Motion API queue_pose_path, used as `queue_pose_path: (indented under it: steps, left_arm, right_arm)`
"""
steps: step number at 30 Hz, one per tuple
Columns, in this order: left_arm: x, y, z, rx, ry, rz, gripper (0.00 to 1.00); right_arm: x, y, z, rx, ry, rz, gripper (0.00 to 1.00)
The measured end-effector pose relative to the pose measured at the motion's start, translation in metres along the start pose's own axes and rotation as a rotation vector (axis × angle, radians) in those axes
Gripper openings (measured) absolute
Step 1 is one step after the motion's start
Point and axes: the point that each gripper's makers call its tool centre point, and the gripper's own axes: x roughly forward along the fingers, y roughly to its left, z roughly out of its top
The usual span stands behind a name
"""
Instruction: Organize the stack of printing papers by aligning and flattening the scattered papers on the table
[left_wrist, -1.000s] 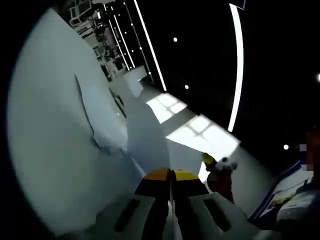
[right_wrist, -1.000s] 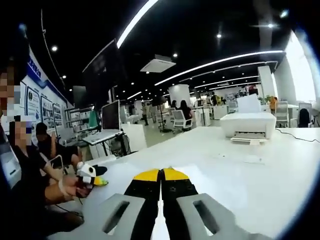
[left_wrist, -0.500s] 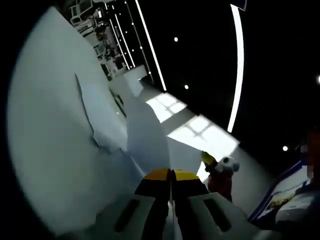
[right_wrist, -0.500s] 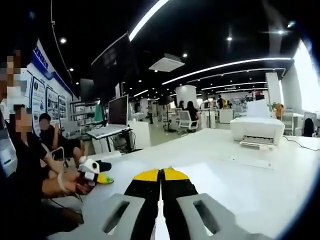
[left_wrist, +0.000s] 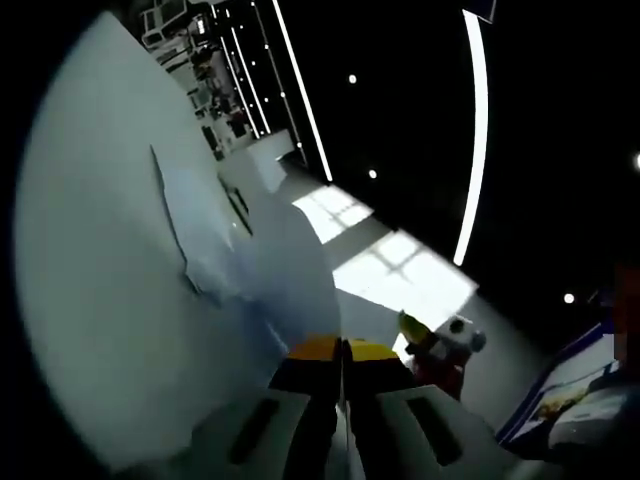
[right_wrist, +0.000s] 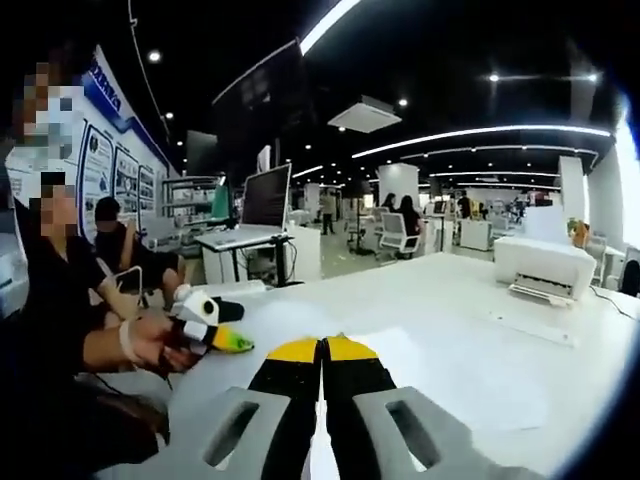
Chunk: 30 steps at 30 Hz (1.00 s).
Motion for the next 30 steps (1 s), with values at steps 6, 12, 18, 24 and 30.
queue_pose_path:
  steps: [6,12,18,24,30]
  left_arm:
    - [0.0,0.0,0.0,0.005,-0.002,-0.001,0.06]
    - [0.0,-0.001,0.0,-0.005,0.002,-0.006,0.06]
    - [0.0,-0.004,-0.003,-0.026,0.013,-0.017,0.06]
    - [0.0,-0.005,-0.001,-0.041,0.004,-0.026,0.09]
    - [0.0,-0.005,0.0,-0.052,0.003,-0.029,0.1]
  right_arm:
    - [0.006,0.013,-0.002,-0.006,-0.004,0.017,0.0]
    - [0.013,0.032,-0.001,-0.047,-0.009,0.04,0.0]
    - [0.022,0.052,-0.009,-0.116,0.011,0.052,0.0]
    - [0.033,0.077,-0.026,-0.231,0.034,0.072,0.0]
    - [0.036,0.093,-0.037,-0.217,0.057,0.118,0.0]
